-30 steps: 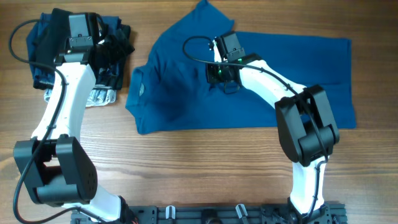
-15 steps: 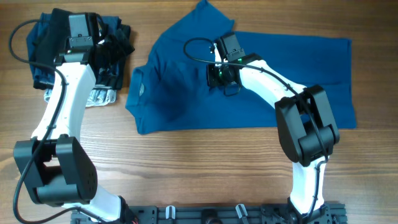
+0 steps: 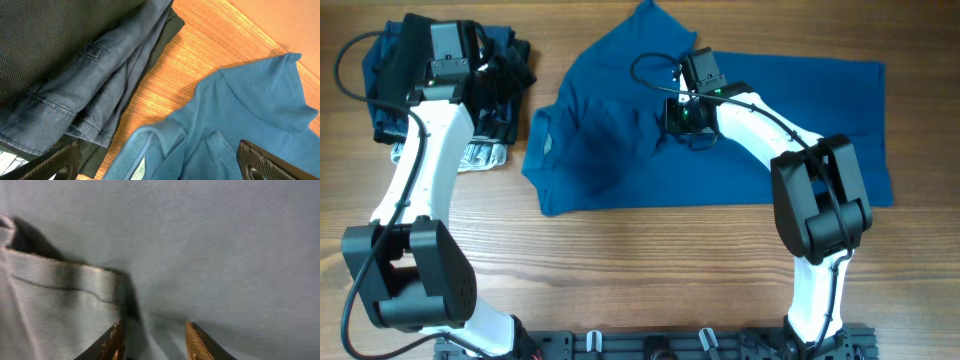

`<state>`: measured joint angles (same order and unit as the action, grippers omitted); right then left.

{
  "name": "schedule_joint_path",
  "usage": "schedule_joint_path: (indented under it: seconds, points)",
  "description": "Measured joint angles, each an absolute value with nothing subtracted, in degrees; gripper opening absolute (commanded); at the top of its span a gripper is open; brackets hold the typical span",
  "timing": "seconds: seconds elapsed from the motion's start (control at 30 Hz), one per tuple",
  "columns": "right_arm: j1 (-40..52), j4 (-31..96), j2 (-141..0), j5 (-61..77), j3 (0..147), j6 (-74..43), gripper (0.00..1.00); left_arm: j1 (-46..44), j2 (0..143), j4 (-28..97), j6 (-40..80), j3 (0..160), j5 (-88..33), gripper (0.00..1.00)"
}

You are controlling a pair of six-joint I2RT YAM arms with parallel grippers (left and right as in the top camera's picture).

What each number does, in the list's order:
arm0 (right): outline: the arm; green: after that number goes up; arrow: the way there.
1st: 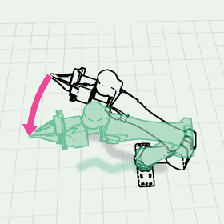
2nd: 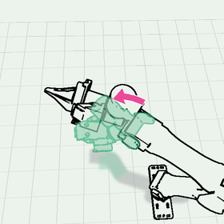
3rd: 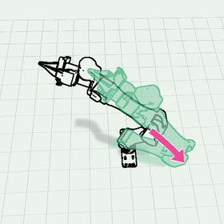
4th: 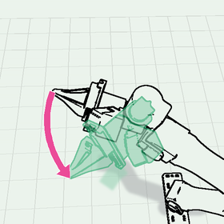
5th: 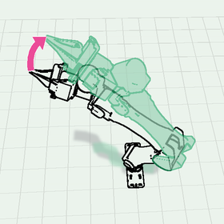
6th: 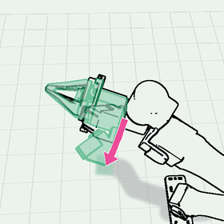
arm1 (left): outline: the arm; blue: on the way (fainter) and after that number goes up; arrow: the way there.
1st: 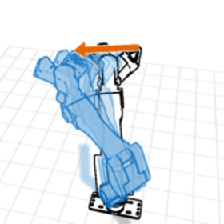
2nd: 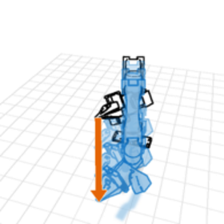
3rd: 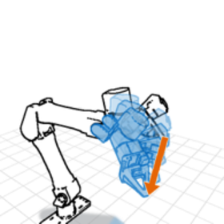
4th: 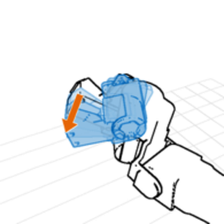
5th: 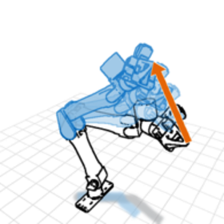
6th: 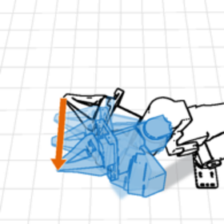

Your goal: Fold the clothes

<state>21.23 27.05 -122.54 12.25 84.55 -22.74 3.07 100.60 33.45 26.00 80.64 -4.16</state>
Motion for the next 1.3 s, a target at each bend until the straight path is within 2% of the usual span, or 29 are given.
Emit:
schedule_joint_path:
  seconds: [0.23,0.3,0.4,0.47,0.87,0.93,0.97,1.0,1.03,1.17,1.3]
  points:
    - [23.8,23.9,-122.7,14.7,84.6,-25.3,0.36,3.1,100.6,33.5,26.0,80.6,-4.2,1.0]
    - [24.7,23.3,-122.8,14.9,84.6,-25.5,0.26,3.1,100.6,33.5,26.0,80.6,-4.2,1.0]
    - [24.8,23.3,-122.8,14.8,84.6,-25.7,0.24,3.1,100.6,33.5,26.0,80.6,-4.2,1.0]
    - [24.6,23.4,-122.8,14.4,84.6,-25.7,0.04,3.1,100.6,33.5,26.0,80.6,-4.2,1.0]
    - [22.2,26.3,-122.8,11.5,84.6,-25.7,0.04,3.1,100.6,33.5,26.0,80.6,-4.2,1.0]
    - [21.3,26.3,-122.8,11.5,84.6,-25.7,0.44,3.1,100.6,33.5,26.0,80.6,-4.2,1.0]
    - [21.1,26.3,-122.8,11.5,84.6,-25.7,0.68,3.1,100.6,33.5,26.0,80.6,-4.2,1.0]
    - [20.8,26.3,-122.8,11.3,84.6,-25.6,0.77,3.1,100.6,33.5,26.0,80.6,-4.2,1.0]
    - [20.7,26.2,-122.8,11.3,84.6,-25.4,0.83,3.1,100.6,33.5,26.0,80.6,-4.1,1.0]
    - [20.7,25.6,-122.8,11.3,84.8,-22.2,0.87,3.1,100.6,33.5,26.0,80.6,-4.2,1.0]
    - [18.3,34.5,-122.1,11.3,87.6,-19.6,0.91,3.1,100.6,33.5,26.0,80.6,-4.2,1.0]
